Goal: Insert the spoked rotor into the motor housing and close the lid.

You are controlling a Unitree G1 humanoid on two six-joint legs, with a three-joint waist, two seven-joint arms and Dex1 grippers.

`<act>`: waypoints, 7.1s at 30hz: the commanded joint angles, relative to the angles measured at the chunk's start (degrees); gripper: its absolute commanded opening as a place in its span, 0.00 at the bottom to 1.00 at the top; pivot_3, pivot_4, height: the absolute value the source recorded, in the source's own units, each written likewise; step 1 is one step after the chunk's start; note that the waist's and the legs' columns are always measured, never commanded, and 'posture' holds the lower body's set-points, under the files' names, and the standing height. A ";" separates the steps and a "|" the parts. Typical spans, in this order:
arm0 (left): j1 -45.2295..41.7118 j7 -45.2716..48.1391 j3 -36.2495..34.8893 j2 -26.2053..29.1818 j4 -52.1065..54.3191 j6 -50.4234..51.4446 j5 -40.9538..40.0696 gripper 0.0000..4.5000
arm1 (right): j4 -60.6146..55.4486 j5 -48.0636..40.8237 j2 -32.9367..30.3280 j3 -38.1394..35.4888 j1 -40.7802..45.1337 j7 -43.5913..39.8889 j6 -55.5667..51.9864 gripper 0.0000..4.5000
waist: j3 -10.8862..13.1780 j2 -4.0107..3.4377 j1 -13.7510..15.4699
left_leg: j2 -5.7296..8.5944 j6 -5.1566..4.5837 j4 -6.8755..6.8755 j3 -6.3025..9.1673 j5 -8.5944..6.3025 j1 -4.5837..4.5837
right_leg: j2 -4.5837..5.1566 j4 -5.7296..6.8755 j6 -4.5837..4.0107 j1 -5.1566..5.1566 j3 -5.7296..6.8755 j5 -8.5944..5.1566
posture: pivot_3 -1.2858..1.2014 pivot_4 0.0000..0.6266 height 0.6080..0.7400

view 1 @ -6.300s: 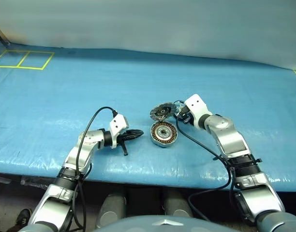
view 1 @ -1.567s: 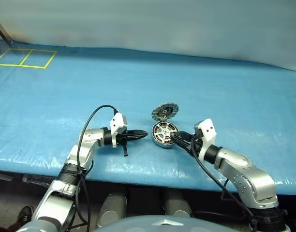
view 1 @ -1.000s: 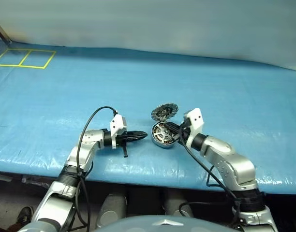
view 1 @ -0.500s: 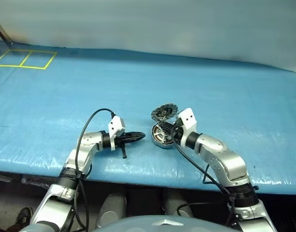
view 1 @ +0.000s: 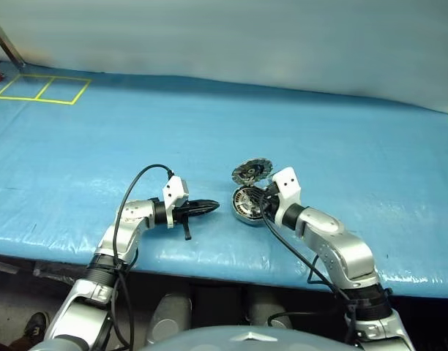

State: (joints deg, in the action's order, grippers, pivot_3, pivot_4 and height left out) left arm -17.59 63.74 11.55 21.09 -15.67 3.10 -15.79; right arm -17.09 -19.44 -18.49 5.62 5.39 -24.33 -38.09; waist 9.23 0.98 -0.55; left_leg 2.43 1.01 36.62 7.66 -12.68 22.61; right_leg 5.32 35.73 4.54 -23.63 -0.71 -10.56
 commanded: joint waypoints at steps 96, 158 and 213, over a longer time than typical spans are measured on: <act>-13.28 9.18 0.16 -7.23 0.62 9.66 1.69 0.00 | -14.06 0.34 -0.20 -5.62 -7.34 1.03 1.95 0.50 | 0.30 -0.27 -0.90 | 0.00 -0.08 -0.37 -0.04 0.01 0.02 | -0.07 -0.58 0.56 0.09 -0.07 0.29 | 0.52 0.24 1.00; 1.16 -10.68 -6.96 -2.15 6.76 12.25 -2.87 0.00 | -10.99 8.45 2.51 7.46 -2.78 6.74 -8.07 0.67 | 0.23 -0.30 -1.02 | -0.03 -0.02 -0.39 -0.07 0.05 -0.07 | -0.11 -0.53 0.42 0.09 -0.08 0.31 | 0.52 0.24 1.00; -0.51 -9.28 -4.88 -4.83 6.91 14.90 -4.88 0.00 | -4.12 14.97 1.38 9.20 -1.90 7.42 -4.12 0.67 | -0.41 -0.24 -1.00 | -0.06 0.00 -0.39 -0.08 0.17 -0.22 | -0.10 -0.50 0.18 0.19 -0.07 0.27 | 0.52 0.24 1.00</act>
State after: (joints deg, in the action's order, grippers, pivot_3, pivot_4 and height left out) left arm -16.64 53.39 6.24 16.75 -9.32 18.15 -19.30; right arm -23.74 -5.58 -16.53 14.46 4.16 -17.19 -41.10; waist 8.82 0.73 -1.55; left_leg 2.37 1.02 36.23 7.57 -12.50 22.39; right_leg 5.23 35.23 4.72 -23.44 -0.78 -10.29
